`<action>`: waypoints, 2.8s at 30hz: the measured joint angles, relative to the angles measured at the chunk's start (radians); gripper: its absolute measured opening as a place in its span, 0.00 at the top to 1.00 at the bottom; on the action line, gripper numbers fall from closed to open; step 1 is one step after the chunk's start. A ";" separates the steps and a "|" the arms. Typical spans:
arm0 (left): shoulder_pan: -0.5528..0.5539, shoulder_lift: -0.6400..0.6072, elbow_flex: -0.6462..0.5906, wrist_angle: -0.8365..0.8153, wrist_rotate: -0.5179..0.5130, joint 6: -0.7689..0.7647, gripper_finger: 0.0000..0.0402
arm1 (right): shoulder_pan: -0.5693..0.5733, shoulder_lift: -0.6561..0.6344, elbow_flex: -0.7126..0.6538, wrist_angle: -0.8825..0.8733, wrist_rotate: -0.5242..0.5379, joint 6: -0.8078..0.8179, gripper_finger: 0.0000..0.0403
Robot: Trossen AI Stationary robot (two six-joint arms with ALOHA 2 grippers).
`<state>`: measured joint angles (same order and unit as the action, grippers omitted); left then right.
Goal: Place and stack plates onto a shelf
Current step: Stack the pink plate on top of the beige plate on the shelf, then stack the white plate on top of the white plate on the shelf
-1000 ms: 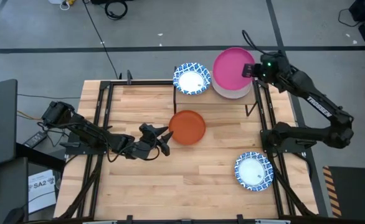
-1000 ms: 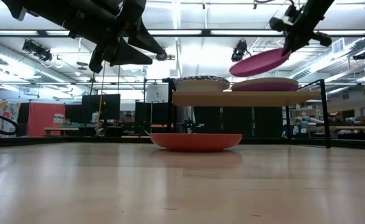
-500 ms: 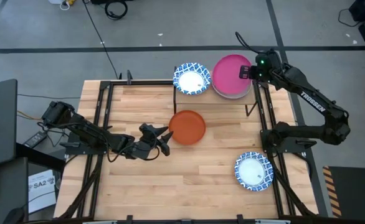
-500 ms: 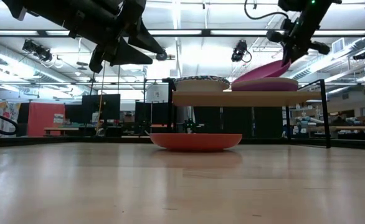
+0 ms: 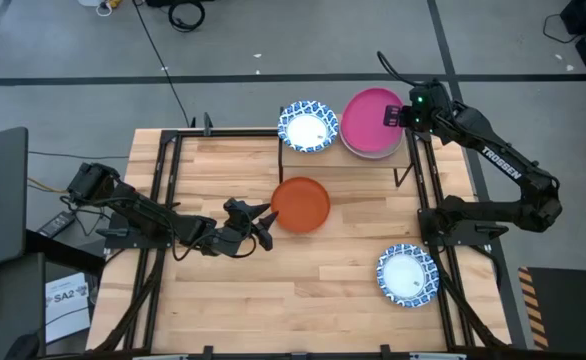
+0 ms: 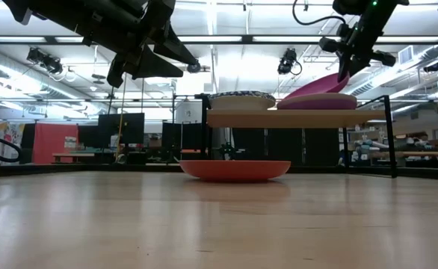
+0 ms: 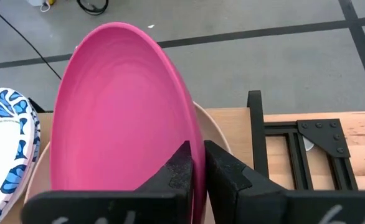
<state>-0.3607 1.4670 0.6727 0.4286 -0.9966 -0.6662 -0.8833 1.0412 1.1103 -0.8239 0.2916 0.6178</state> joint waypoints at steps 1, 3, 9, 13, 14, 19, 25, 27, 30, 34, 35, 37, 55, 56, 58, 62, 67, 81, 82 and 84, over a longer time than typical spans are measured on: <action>0.000 0.000 0.000 0.000 0.000 0.000 0.57 | 0.000 0.000 0.000 0.001 0.001 0.000 0.89; 0.000 0.000 0.000 0.000 0.000 0.000 0.57 | 0.000 0.000 0.000 0.003 0.002 0.006 0.87; 0.000 0.000 0.000 0.000 0.000 0.000 0.57 | 0.000 0.000 0.000 0.008 0.002 0.011 0.76; 0.000 0.000 0.000 0.000 0.000 0.000 0.57 | 0.000 0.000 0.000 0.008 0.002 0.010 0.67; 0.000 0.000 0.000 0.000 0.000 0.000 0.57 | 0.000 0.000 0.000 0.008 0.002 0.010 0.65; 0.000 0.000 0.000 0.000 0.000 0.000 0.57 | 0.000 0.000 0.000 0.008 0.002 -0.047 0.56; 0.000 0.000 0.000 0.000 0.000 0.000 0.57 | 0.000 0.000 0.000 0.007 0.004 -0.078 0.51; 0.000 0.000 0.000 0.000 0.000 0.000 0.57 | 0.000 0.000 0.000 0.007 0.004 -0.079 0.51; 0.000 0.000 0.000 0.000 0.000 0.000 0.57 | 0.000 0.000 0.000 0.007 -0.003 -0.079 0.51; 0.000 0.000 0.000 0.000 0.000 0.000 0.57 | 0.000 -0.001 0.000 0.007 -0.026 -0.100 0.51; 0.000 0.000 0.000 0.000 0.000 0.000 0.57 | 0.000 -0.001 0.000 0.007 -0.028 -0.111 0.51; 0.000 0.000 0.000 0.000 0.000 0.000 0.57 | 0.002 -0.003 0.000 0.006 -0.031 -0.129 0.51; 0.000 0.000 0.000 0.000 0.000 0.000 0.57 | 0.360 -0.143 0.000 -0.093 -0.056 -0.113 0.51; 0.000 0.000 0.000 0.000 0.000 0.000 0.57 | 0.402 -0.146 0.000 -0.106 -0.058 -0.104 0.51; 0.000 0.000 0.000 0.000 0.000 0.000 0.57 | 0.493 -0.147 0.000 -0.127 -0.058 -0.057 0.51; 0.000 0.000 0.000 0.000 0.000 0.000 0.57 | 0.688 -0.137 0.000 -0.127 -0.050 0.013 0.51; 0.000 0.000 0.000 0.000 0.000 -0.001 0.57 | 0.941 -0.091 0.000 -0.101 0.038 0.098 0.51; 0.000 0.000 0.000 0.000 0.000 -0.001 0.57 | 1.438 0.191 0.000 -0.085 0.073 0.459 0.51; 0.000 0.000 0.000 0.000 0.000 -0.001 0.57 | 1.467 0.214 0.000 -0.089 0.067 0.496 0.51; 0.000 0.000 0.000 0.000 0.000 -0.001 0.57 | 1.514 0.256 0.000 -0.098 0.036 0.565 0.51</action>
<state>-0.3611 1.4670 0.6724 0.4290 -0.9962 -0.6671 0.6307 1.2970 1.1107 -0.9214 0.3275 1.1825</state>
